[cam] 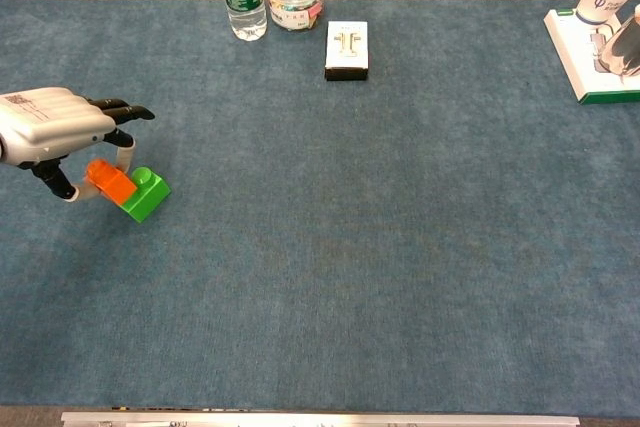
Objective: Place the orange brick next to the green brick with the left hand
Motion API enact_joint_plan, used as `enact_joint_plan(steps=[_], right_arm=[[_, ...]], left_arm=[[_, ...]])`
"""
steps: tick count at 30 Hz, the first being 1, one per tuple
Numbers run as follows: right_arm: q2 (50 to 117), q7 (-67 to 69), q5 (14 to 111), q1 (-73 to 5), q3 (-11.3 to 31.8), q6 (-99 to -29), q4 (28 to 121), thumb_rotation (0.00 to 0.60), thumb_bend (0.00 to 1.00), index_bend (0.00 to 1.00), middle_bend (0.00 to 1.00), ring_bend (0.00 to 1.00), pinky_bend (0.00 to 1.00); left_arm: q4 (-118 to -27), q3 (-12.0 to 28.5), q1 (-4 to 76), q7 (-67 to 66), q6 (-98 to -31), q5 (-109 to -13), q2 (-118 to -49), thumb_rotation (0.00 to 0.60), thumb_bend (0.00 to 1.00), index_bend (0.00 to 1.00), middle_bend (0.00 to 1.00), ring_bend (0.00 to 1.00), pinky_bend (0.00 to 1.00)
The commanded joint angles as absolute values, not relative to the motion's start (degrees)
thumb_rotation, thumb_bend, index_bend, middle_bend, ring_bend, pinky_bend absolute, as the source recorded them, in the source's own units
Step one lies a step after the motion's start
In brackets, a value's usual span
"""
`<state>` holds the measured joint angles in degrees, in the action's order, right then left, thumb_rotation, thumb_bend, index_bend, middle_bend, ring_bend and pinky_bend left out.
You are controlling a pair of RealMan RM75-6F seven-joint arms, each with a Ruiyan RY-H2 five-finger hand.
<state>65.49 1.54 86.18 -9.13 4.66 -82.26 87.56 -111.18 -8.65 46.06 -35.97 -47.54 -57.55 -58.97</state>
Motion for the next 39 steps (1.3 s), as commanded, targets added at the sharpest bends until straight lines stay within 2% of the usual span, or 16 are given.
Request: enact_joint_plan(steps=[1,39], right_arm=[[65.5,1.5,86.2,-9.1,4.7,-82.2,87.6,0.600,0.43,0.63,0.55,0.42,0.46],[65.3,1.7,86.4,-8.9,4.7,-82.5,87.7,0.600,0.44,0.63,0.55,0.42,0.46]], left_arm=[[-111.1,-8.8,45.8,-36.8,-48.4,-58.3,-59.4,0.600,0.35,0.62,0.00,0.00,0.19],[-109.6,-9.8,42.3,-43.5,-53.5,-64.9,-62.7,0.600,0.35,0.62,0.00,0.00,0.19]])
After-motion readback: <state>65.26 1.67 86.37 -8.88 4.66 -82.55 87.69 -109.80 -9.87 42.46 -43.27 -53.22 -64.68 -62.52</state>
